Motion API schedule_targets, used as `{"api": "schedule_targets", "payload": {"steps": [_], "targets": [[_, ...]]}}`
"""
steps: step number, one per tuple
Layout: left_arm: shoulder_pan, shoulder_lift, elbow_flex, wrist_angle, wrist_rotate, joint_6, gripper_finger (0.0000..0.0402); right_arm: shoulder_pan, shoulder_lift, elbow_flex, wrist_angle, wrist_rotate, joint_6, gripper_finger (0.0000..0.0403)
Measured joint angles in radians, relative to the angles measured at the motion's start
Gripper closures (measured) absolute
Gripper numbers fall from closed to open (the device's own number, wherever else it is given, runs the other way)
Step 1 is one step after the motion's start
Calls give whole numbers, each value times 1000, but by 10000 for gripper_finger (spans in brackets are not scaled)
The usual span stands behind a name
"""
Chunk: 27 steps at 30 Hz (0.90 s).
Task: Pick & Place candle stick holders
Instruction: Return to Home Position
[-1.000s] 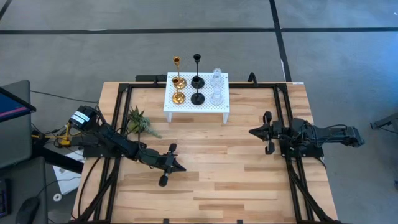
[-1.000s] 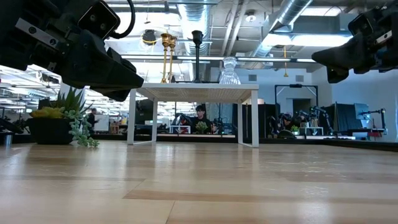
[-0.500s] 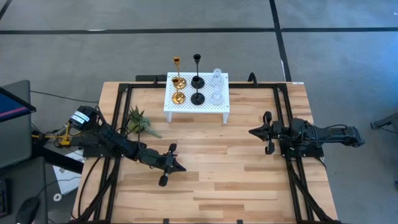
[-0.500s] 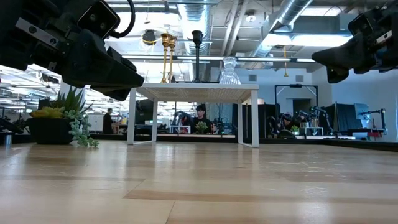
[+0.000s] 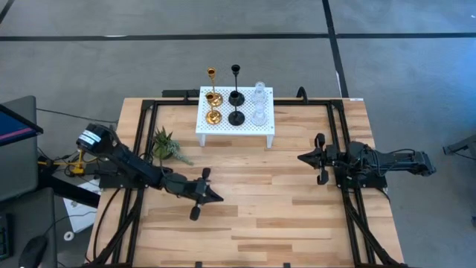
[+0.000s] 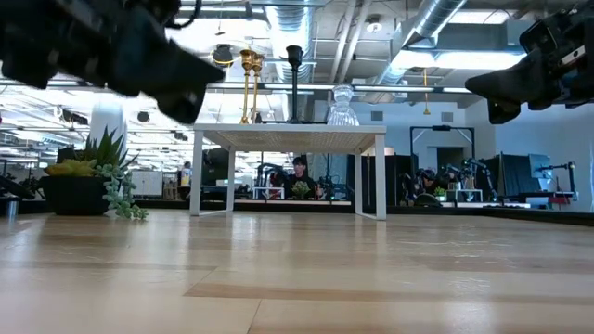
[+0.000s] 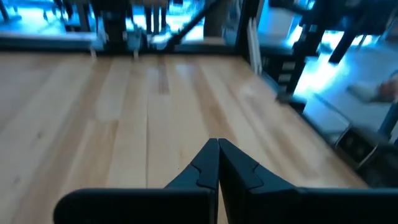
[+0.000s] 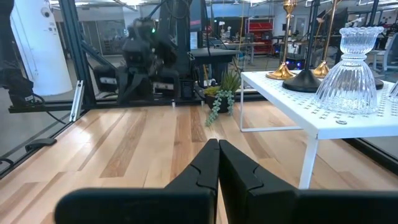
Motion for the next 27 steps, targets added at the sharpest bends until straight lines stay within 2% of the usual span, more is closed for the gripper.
{"api": "schedule_targets", "payload": {"steps": [7, 14, 20, 25, 27], "targets": [[0, -173, 0, -50, 1, 29, 398, 0, 0, 0, 0, 0, 0, 403], [25, -362, 0, -222, 2, 53, 398, 0, 0, 0, 0, 0, 0, 403], [133, -464, 0, -323, 14, -6, 398, 0, 0, 0, 0, 0, 0, 403], [309, -474, 0, -335, 271, -46, 398, 0, 0, 0, 0, 0, 0, 403], [381, -472, 0, -334, 330, -81, 398, 0, 0, 0, 0, 0, 0, 403]]}}
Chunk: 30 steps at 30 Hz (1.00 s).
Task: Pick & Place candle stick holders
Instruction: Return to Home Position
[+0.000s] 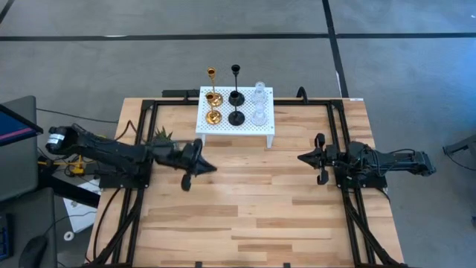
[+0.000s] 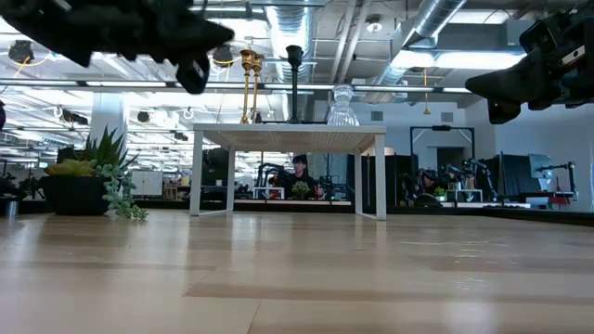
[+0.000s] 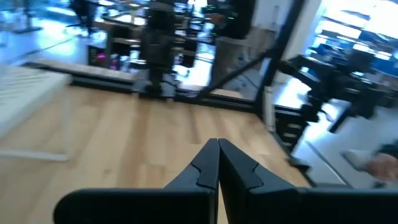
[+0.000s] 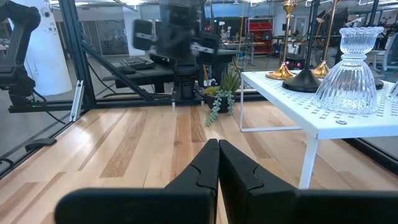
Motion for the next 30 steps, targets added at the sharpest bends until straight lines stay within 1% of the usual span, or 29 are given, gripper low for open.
{"api": "schedule_targets", "payload": {"steps": [2, 5, 12, 17, 24, 30], "targets": [[55, -3, 0, -3, 25, -8, 398, 0, 0, 0, 0, 0, 0, 403], [91, -40, 0, 2, 40, 16, 398, 0, 0, 0, 0, 0, 0, 403], [58, -200, 0, -12, 43, 62, 398, 0, 0, 0, 0, 0, 0, 403], [30, -309, 0, -130, 42, 92, 398, 0, 0, 0, 0, 0, 0, 403], [31, -405, 0, -336, 28, 118, 398, 0, 0, 0, 0, 0, 0, 403], [31, -491, 0, -413, 22, 137, 398, 0, 0, 0, 0, 0, 0, 403]]}}
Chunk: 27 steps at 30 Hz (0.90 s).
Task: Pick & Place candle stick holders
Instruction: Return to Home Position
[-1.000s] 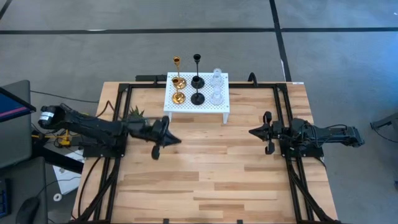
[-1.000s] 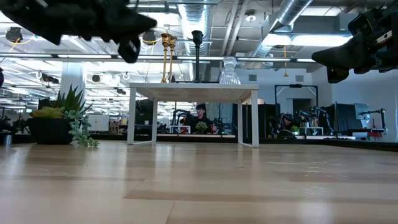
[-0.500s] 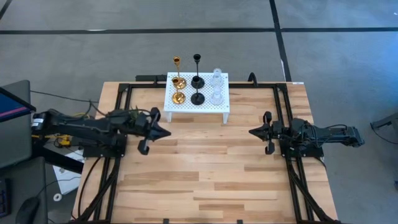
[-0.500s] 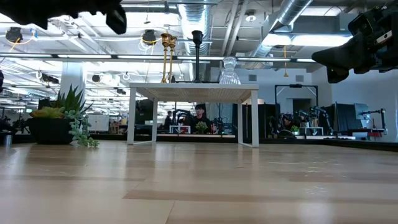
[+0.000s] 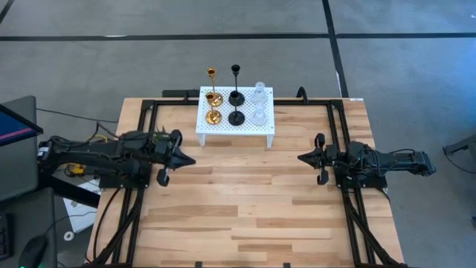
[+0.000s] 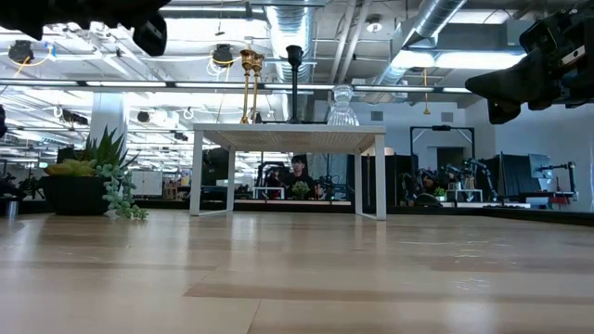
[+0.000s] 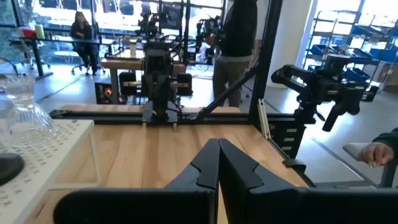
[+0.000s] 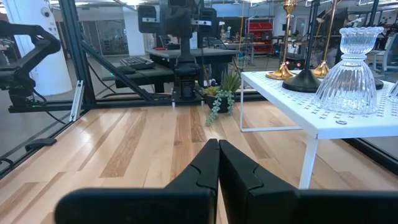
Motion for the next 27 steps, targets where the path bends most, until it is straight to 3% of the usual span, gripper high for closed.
{"api": "schedule_targets", "payload": {"steps": [10, 27], "targets": [[0, -163, 0, -136, 0, 26, 398, 0, 0, 0, 0, 0, 0, 403], [0, -316, 0, -341, 0, 60, 398, 0, 0, 0, 0, 0, 0, 403]]}}
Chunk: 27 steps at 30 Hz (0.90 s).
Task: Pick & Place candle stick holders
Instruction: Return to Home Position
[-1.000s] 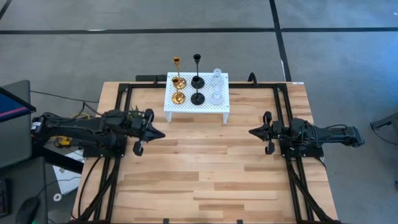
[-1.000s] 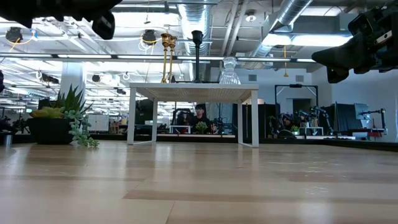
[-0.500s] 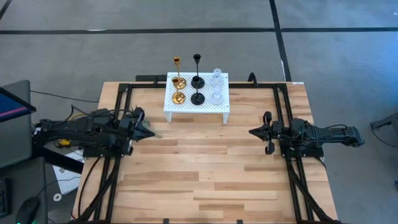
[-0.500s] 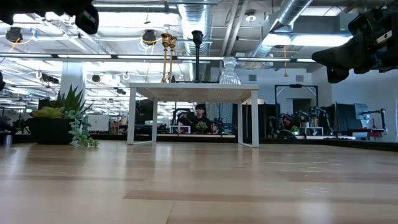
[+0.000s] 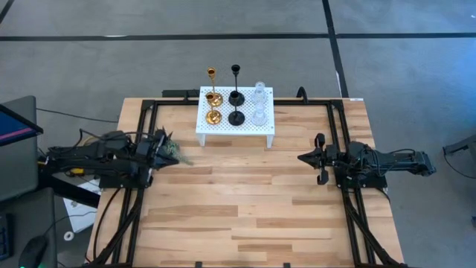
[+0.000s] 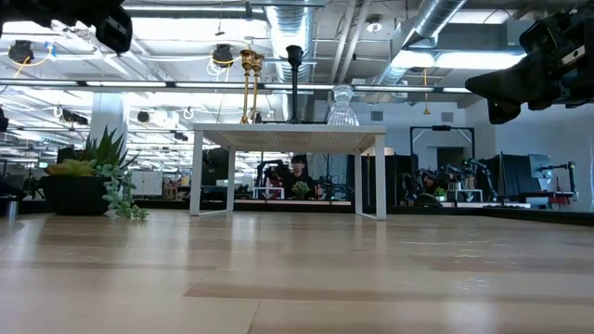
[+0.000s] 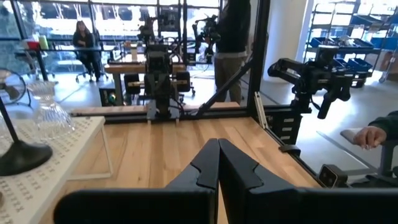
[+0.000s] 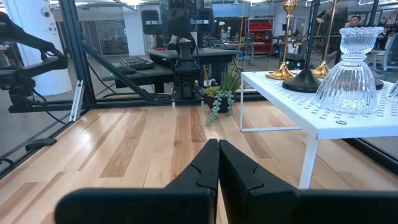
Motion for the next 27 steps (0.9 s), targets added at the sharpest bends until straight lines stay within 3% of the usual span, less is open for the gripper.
{"api": "schedule_targets", "payload": {"steps": [7, 13, 24, 27], "targets": [[0, -56, -4, -31, 0, 0, 398, 0, 0, 0, 0, 0, 0, 403], [0, -68, -92, -25, -39, -7, 398, 0, 0, 0, 0, 0, 0, 403], [0, -69, -352, 278, -86, -34, 398, 0, 0, 0, 0, 0, 0, 403], [0, -60, -371, 297, -86, -40, 398, 0, 0, 0, 0, 0, 0, 403]]}}
